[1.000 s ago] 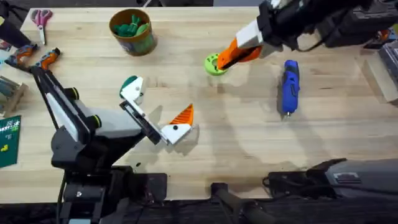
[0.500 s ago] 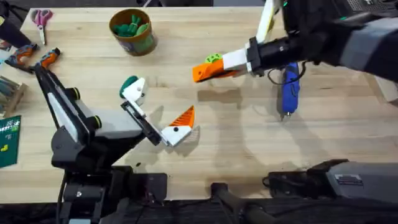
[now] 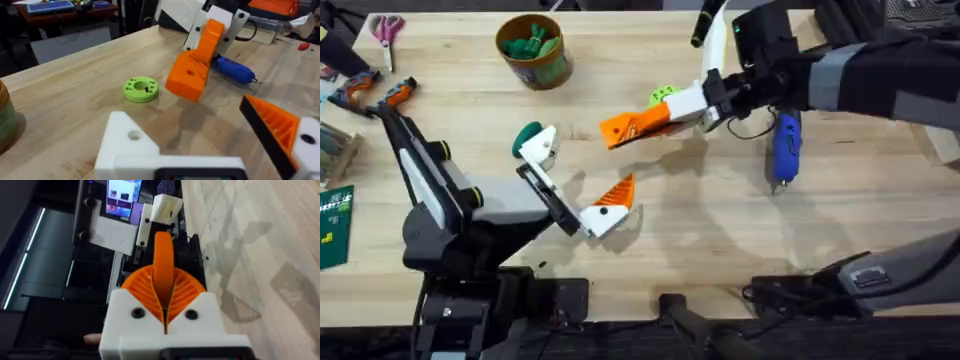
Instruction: Pick up the gripper from the table and insert it into the empty holder that is missing its gripper. Then pick up a screw, insert it into the mounting hole, and use the screwdriver to tighten it. Finally, clean up the table by picking up the vegetable and placing it into the bucket.
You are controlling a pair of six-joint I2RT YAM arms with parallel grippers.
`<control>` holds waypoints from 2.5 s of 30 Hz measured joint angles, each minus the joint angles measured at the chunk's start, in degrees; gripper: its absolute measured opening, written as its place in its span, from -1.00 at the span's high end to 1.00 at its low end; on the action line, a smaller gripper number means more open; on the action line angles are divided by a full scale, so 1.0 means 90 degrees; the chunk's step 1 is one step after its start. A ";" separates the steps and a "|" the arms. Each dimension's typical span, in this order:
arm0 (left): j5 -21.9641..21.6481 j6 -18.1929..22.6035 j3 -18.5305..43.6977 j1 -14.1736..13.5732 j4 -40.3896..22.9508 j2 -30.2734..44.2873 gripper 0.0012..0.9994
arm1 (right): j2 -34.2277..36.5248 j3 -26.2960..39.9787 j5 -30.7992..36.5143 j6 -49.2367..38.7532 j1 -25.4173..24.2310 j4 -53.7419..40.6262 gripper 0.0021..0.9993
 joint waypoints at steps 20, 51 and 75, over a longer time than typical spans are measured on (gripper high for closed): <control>0.0147 0.0000 0.0000 0.0000 -0.0022 0.0001 -0.97 | 0.0301 -0.0002 0.0438 0.1345 0.0745 0.0827 0.98; 0.0848 0.0000 0.0000 0.0000 -0.0109 0.0000 -0.97 | 0.0335 -0.0002 0.0288 0.2067 0.1153 0.1305 0.98; 0.0952 0.0141 0.0000 0.0010 -0.0126 0.0000 -0.97 | 0.0335 -0.0036 0.0423 0.2896 0.1233 0.2174 0.98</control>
